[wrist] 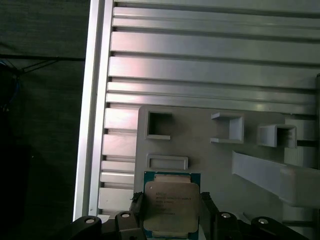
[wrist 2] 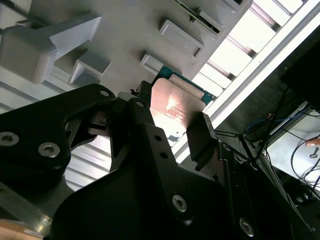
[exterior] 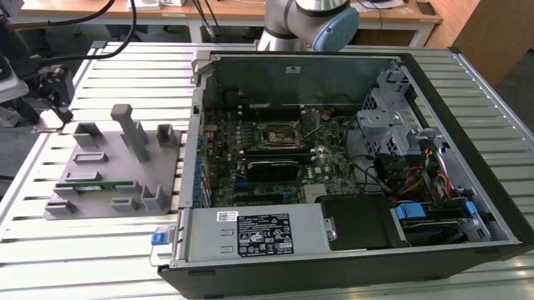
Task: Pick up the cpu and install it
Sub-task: 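Pick up the cpu and move it towards the insertion slot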
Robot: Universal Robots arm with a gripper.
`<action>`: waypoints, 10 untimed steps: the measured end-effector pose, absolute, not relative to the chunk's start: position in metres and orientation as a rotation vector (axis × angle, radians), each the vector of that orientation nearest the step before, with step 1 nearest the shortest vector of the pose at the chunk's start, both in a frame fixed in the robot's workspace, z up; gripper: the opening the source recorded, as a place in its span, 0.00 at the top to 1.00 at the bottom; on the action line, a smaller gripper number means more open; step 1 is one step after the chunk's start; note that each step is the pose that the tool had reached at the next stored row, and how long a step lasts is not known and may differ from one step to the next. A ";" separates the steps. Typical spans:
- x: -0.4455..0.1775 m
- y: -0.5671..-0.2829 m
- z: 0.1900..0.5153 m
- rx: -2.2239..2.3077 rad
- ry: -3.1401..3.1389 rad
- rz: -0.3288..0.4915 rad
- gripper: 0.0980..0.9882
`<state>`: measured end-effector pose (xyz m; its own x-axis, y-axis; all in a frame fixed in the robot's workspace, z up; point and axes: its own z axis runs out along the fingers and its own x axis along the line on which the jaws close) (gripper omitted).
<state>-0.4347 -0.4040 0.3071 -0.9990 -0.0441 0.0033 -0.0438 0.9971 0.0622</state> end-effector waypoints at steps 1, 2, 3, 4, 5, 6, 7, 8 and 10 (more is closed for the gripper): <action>-0.435 -0.404 0.308 0.069 -3.135 -0.097 0.52; -0.435 -0.404 0.308 0.069 -3.135 -0.097 0.52; -0.435 -0.404 0.309 0.069 -3.135 -0.097 0.52; -0.435 -0.404 0.310 0.069 -3.135 -0.097 0.52; -0.435 -0.404 0.311 0.069 -3.135 -0.097 0.52; -0.435 -0.404 0.312 0.069 -3.135 -0.097 0.52; -0.435 -0.404 0.312 0.069 -3.135 -0.097 0.52; -0.435 -0.403 0.313 0.069 -3.135 -0.097 0.52; -0.435 -0.403 0.315 0.069 -3.135 -0.098 0.52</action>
